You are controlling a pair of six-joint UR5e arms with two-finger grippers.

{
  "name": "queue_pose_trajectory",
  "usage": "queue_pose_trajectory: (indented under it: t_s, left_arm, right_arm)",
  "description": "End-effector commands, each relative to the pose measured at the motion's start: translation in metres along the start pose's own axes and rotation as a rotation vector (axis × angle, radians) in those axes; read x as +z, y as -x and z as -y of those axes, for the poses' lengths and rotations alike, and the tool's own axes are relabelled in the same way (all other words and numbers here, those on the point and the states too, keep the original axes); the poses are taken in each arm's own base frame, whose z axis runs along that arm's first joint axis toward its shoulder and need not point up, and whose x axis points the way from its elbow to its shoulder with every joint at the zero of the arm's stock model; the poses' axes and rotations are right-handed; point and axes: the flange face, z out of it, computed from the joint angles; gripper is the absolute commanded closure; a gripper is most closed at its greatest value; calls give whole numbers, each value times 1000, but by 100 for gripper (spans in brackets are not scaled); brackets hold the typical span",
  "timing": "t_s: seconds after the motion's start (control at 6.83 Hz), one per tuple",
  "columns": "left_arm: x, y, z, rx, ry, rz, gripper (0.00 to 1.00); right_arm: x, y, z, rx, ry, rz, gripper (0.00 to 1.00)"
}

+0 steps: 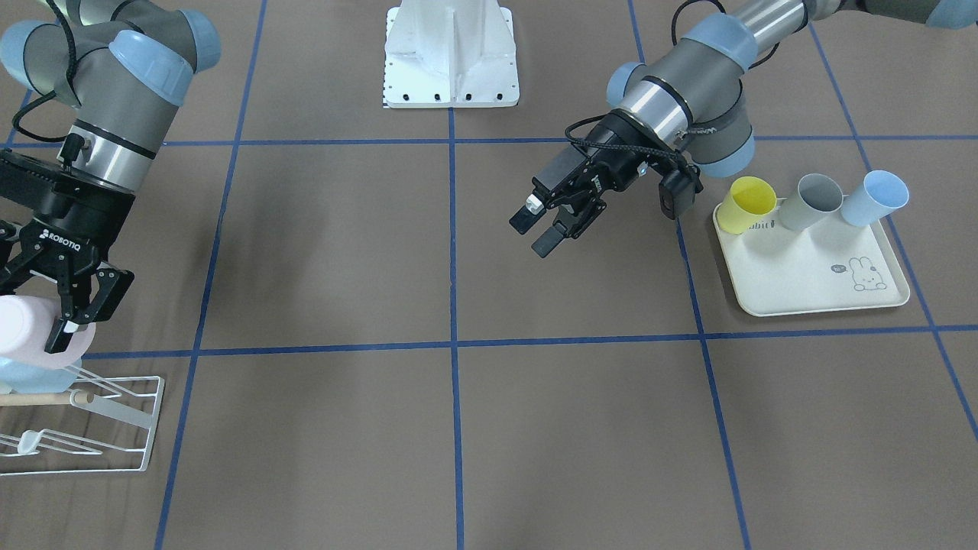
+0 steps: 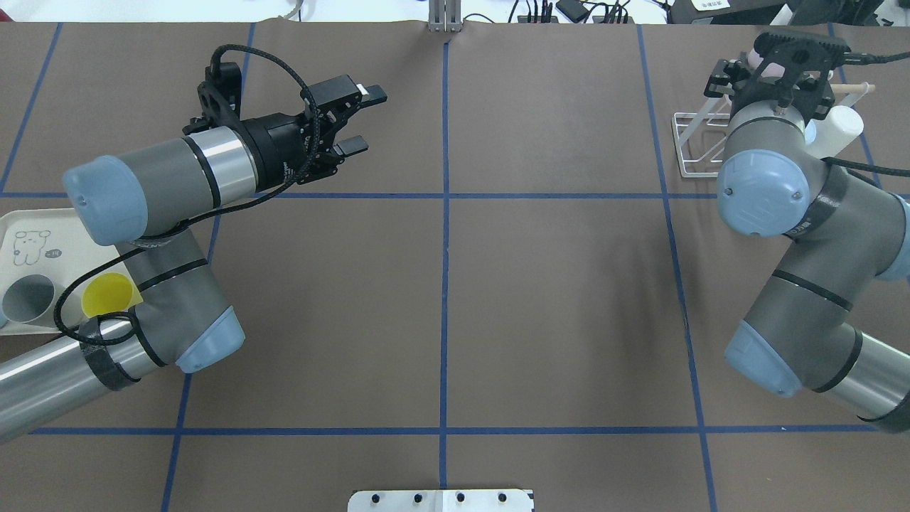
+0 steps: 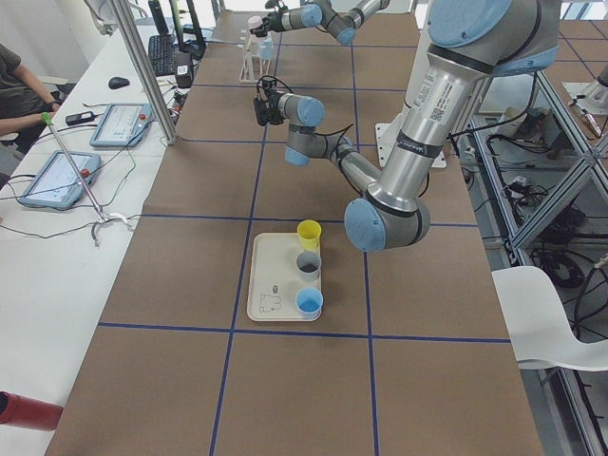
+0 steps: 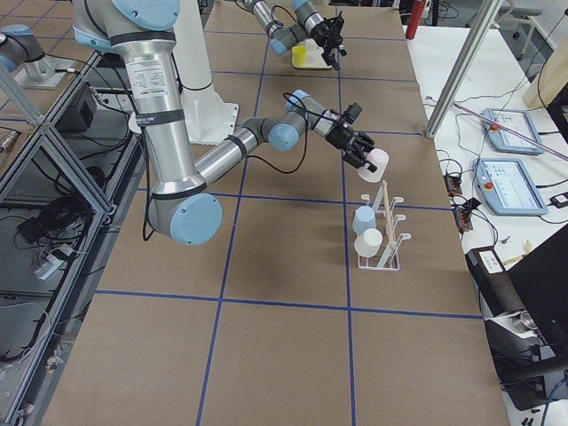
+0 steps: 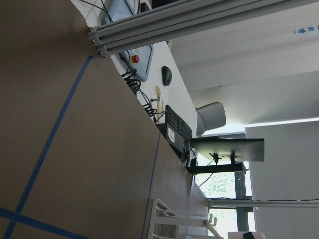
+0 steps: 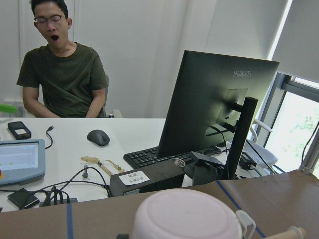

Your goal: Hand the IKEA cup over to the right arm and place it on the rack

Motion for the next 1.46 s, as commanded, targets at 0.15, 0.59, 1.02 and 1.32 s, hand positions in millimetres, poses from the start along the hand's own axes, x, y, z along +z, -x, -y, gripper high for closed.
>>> queue_pose_trajectory:
  t_s: [0.15, 0.59, 1.02, 1.32]
  left_arm:
    - [1, 2, -2, -1, 2, 4, 0]
    - [2, 3, -4, -2, 7, 4, 0]
    - [2, 3, -5, -2, 8, 5, 0]
    - [2, 4, -4, -2, 8, 6, 0]
  right_arm:
    - [19, -1, -23, -37, 12, -34, 100]
    - [33, -1, -38, -64, 20, -61, 100]
    - [36, 2, -54, -90, 35, -64, 100]
    - [36, 4, -63, -103, 43, -63, 100]
